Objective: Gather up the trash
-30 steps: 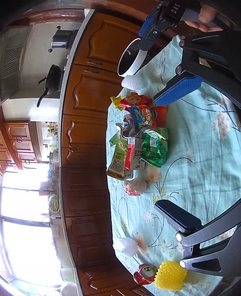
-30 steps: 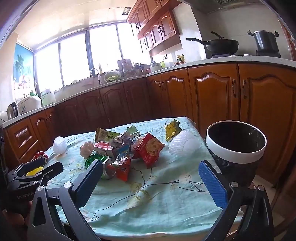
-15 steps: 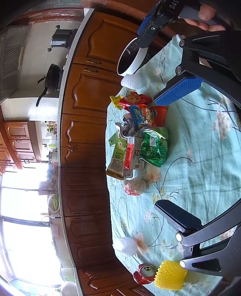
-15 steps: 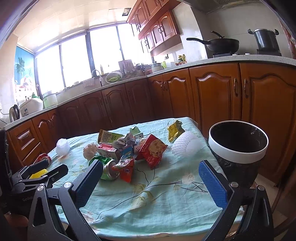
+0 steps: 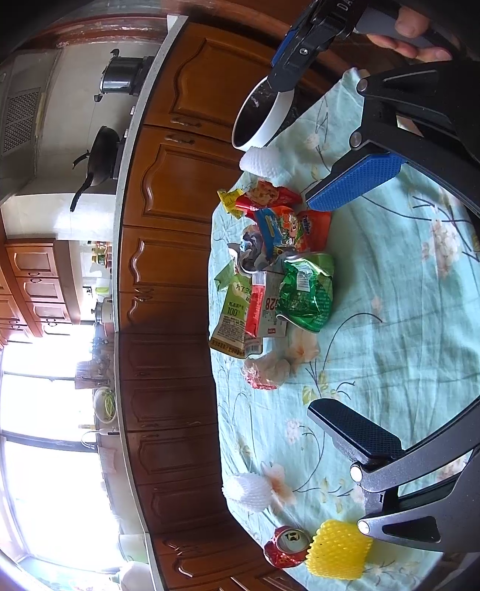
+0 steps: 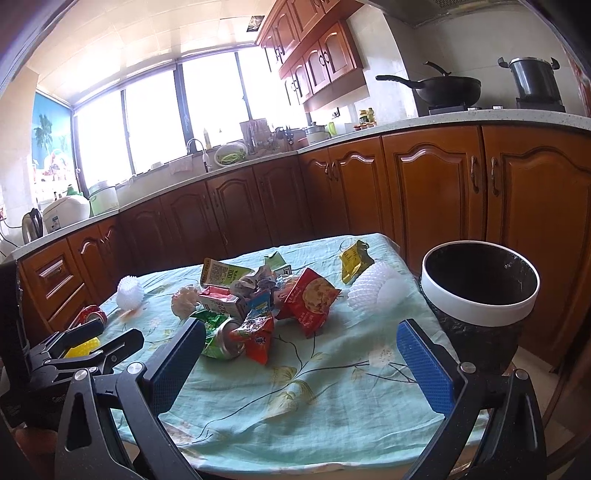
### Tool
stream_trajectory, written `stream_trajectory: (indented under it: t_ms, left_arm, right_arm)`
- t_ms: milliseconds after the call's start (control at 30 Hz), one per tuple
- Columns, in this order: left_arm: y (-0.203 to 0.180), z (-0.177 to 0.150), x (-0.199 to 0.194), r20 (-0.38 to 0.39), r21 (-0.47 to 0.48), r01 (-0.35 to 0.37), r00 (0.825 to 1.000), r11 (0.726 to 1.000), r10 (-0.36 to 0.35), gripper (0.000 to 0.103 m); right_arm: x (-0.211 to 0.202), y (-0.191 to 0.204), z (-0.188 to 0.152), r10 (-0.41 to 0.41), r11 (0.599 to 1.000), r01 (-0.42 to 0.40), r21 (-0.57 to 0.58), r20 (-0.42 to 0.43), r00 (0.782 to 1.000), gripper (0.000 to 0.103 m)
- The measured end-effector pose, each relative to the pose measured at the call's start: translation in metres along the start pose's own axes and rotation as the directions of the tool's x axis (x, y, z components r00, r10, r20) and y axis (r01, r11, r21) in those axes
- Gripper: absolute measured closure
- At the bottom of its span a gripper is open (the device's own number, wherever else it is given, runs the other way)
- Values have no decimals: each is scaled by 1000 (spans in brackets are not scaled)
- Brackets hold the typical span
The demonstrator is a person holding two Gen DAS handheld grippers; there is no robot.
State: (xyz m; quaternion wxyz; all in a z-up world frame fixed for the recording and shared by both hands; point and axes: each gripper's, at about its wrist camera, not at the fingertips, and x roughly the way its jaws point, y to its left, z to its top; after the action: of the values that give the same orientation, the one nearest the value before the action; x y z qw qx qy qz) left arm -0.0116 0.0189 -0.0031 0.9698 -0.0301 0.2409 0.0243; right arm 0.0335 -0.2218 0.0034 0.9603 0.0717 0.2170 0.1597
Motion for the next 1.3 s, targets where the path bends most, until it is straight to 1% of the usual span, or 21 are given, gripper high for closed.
stream_trajectory:
  t_ms: [767, 1300]
  left_arm:
    - [-3, -2, 1, -5, 6, -1, 1000, 1000, 1, 0]
    - [-6, -1, 5, -23, 8, 7, 1000, 1000, -7, 0]
  right_arm:
    - [4, -1, -3, 7, 1000, -6, 14, -11, 1000, 0]
    - [6, -11, -3, 13, 999, -12, 47, -27, 1000, 0]
